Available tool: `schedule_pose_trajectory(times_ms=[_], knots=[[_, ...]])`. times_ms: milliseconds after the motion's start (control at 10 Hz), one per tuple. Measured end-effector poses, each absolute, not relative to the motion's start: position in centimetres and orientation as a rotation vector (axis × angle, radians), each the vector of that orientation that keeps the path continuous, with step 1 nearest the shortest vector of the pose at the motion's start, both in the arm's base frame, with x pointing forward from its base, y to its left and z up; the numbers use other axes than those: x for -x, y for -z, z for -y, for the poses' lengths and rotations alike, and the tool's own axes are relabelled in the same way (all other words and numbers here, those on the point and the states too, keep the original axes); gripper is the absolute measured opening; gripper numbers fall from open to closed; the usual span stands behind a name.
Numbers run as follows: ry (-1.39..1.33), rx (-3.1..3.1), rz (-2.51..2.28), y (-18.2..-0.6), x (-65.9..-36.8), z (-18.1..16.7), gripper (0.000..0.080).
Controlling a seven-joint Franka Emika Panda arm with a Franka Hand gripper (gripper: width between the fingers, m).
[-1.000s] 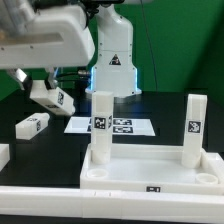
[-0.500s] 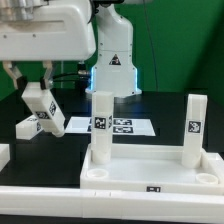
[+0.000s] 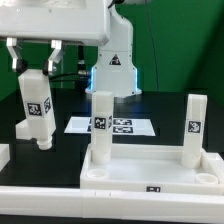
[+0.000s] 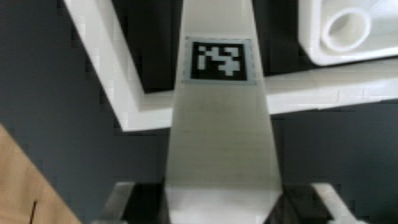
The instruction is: Assemble desk
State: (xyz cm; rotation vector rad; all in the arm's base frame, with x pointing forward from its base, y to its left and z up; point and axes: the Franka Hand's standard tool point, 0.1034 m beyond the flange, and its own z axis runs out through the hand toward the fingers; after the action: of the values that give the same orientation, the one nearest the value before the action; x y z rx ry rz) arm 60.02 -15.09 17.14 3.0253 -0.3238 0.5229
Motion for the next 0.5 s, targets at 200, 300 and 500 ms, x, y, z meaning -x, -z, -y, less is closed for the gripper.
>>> schedule_pose_trajectory(times_ms=[200,300,500], knots=[[-0.518,-3.059,0.363,-18.0,-61.2,11.6,0.0284],[-0.539,-3.067,0.369,-18.4,-61.9,8.9,0.0284],[-0.547,-3.075,0.331,-18.4,-62.1,7.3,0.0284]])
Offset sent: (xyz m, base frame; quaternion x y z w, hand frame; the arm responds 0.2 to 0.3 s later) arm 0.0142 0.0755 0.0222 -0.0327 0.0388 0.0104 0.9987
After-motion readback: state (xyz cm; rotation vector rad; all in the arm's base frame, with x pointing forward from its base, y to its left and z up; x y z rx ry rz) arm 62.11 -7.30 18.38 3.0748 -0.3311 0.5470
